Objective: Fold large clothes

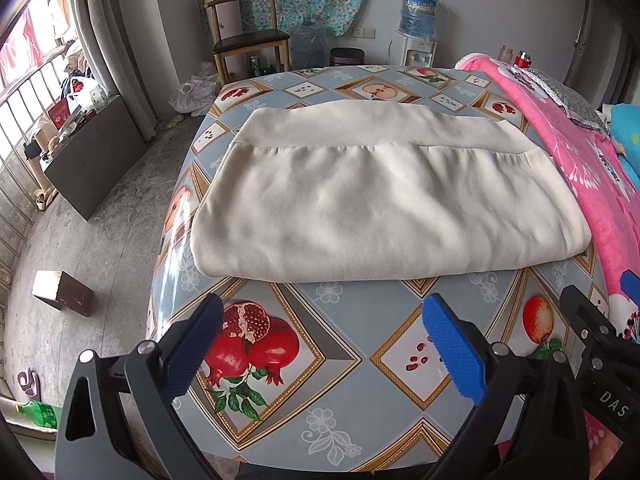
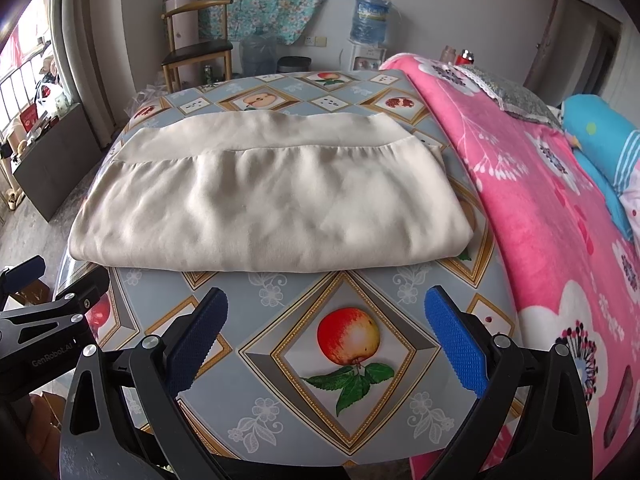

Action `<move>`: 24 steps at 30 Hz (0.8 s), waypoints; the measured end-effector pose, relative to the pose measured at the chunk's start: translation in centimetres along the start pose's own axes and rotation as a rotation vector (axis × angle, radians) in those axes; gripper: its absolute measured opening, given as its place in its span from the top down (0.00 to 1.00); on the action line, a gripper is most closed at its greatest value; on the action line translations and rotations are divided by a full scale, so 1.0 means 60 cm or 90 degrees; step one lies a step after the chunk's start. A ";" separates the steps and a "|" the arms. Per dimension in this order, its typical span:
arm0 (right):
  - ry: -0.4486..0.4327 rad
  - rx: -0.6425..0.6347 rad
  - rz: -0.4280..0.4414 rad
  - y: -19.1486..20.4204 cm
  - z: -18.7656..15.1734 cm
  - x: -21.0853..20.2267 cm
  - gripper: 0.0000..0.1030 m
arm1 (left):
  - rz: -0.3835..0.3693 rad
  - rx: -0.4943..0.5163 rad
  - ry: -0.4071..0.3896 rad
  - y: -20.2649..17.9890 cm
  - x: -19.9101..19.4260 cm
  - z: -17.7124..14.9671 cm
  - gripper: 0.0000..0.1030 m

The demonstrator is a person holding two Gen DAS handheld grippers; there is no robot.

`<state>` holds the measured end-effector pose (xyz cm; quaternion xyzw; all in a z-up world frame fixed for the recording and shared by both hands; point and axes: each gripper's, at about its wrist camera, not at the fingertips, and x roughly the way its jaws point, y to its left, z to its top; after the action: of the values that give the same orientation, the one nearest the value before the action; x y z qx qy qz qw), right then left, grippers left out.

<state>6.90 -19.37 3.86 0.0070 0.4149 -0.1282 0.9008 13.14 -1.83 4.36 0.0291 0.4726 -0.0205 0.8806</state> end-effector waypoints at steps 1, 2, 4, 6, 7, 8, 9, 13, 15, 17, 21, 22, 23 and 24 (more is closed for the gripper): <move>0.000 0.000 0.000 0.003 0.000 0.001 0.07 | -0.001 0.000 0.000 0.000 0.000 0.000 0.05; 0.000 0.000 0.000 0.003 0.000 0.001 0.07 | -0.001 0.000 0.000 0.000 0.000 0.000 0.05; 0.000 -0.001 0.000 0.001 0.000 0.000 0.07 | -0.001 0.000 0.000 -0.001 -0.001 0.000 0.05; 0.000 -0.001 -0.001 0.001 0.000 0.000 0.07 | -0.002 0.000 0.001 -0.001 -0.001 0.001 0.05; 0.000 -0.001 0.000 0.003 0.000 0.001 0.07 | -0.001 -0.001 0.000 0.000 -0.001 0.000 0.05; 0.000 0.000 0.000 0.005 0.001 0.001 0.07 | -0.001 0.000 0.000 0.000 -0.001 0.000 0.05; -0.001 -0.001 0.000 0.005 0.001 0.001 0.07 | -0.001 0.000 -0.001 -0.001 -0.002 0.000 0.05; -0.001 0.001 -0.001 0.000 0.000 0.000 0.07 | 0.000 -0.001 -0.002 -0.004 -0.004 0.001 0.05; -0.001 0.000 -0.001 0.001 0.000 0.000 0.07 | 0.000 -0.001 -0.001 -0.005 -0.005 0.001 0.05; -0.001 0.000 -0.001 0.001 0.000 0.000 0.07 | 0.000 -0.001 -0.002 -0.003 -0.004 0.001 0.05; -0.001 0.000 -0.002 0.001 0.000 0.000 0.07 | 0.000 -0.001 -0.002 -0.003 -0.004 0.001 0.05; -0.001 0.000 -0.002 0.000 0.000 0.000 0.07 | 0.000 -0.001 -0.002 -0.004 -0.004 0.001 0.05; -0.001 0.000 -0.001 -0.001 0.000 0.000 0.07 | -0.001 -0.001 -0.002 -0.003 -0.004 0.002 0.05; -0.001 0.000 -0.001 0.001 0.000 0.001 0.07 | 0.000 -0.001 -0.002 -0.003 -0.004 0.001 0.05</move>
<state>6.95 -19.29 3.84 0.0066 0.4142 -0.1290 0.9010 13.06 -2.02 4.61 0.0283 0.4710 -0.0206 0.8814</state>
